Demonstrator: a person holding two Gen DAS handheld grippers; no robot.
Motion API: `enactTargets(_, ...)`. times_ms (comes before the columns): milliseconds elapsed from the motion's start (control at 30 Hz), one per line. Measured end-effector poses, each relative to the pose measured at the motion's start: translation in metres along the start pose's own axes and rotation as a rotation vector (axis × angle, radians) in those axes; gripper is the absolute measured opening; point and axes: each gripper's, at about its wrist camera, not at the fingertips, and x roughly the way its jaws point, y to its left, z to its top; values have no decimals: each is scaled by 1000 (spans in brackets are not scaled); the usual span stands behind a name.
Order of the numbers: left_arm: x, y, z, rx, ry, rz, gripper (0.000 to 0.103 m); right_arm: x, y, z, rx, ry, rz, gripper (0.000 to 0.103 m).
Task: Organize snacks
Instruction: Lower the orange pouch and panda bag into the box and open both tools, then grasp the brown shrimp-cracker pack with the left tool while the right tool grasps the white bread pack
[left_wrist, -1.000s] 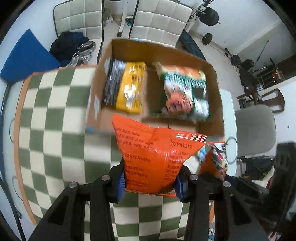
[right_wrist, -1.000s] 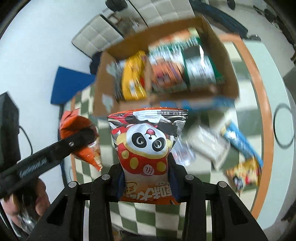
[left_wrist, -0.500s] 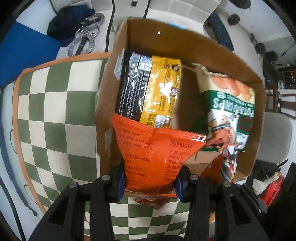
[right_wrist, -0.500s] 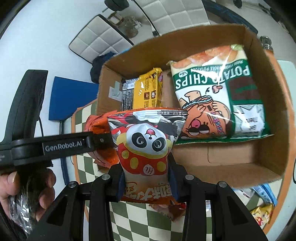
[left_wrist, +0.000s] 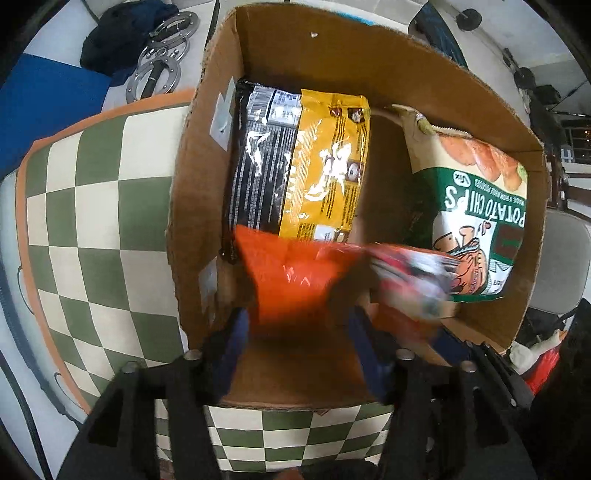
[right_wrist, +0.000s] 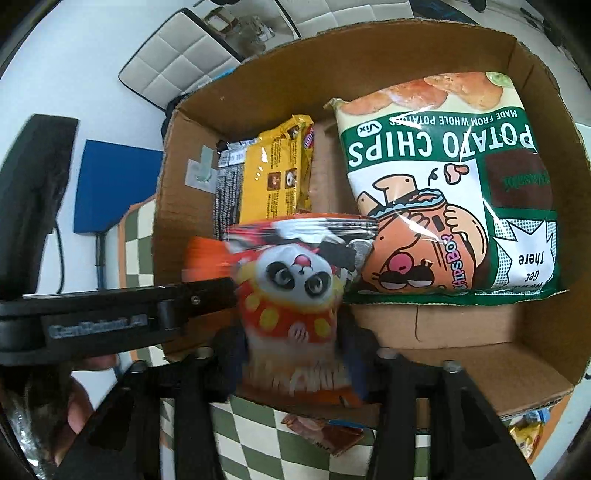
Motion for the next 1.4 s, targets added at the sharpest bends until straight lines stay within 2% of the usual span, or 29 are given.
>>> enactTargets(67, -5, -2, -2, 5, -16, 15, 61, 2, 2, 1, -5, 2, -9, 78)
enactTargets(200, -15, -2, -6, 10, -54, 38, 61, -2, 2, -2, -16, 5, -31, 79)
enactTargets(300, -27, -1, -15, 15, -95, 37, 61, -14, -2, -8, -26, -5, -51, 86)
enactTargets(467, -47, -6, -45, 23, -189, 34, 61, -44, -9, -26, -61, -45, -136, 92)
enactTargets(667, -61, -10, -87, 42, -311, 68, 61, -83, -20, -52, -75, -103, -201, 95)
enactTargets(700, -65, -11, -95, 44, -333, 76, 63, -91, -22, -58, -80, -118, -213, 95)
enactTargets(767, -75, -15, -109, 49, -388, 96, 85, -103, -23, -65, -89, -141, -233, 98)
enactTargets(800, -78, -17, -113, 51, -408, 108, 89, -110, -23, -70, -95, -153, -245, 98)
enactTargets(900, -92, -22, -130, 65, -485, 147, 93, -130, -22, -84, -117, -200, -266, 99)
enactTargets(967, -99, -26, -140, 72, -528, 163, 101, -143, -19, -93, -137, -235, -282, 99)
enactTargets(1100, -114, -34, -160, 89, -601, 188, 101, -165, -12, -110, -156, -279, -271, 99)
enactTargets(1300, -113, -41, -184, 63, -617, 163, 102, -181, -18, -132, -160, -294, -236, 100)
enactTargets(1400, -90, -35, -194, -5, -550, 101, 102, -180, -37, -143, -159, -278, -218, 100)
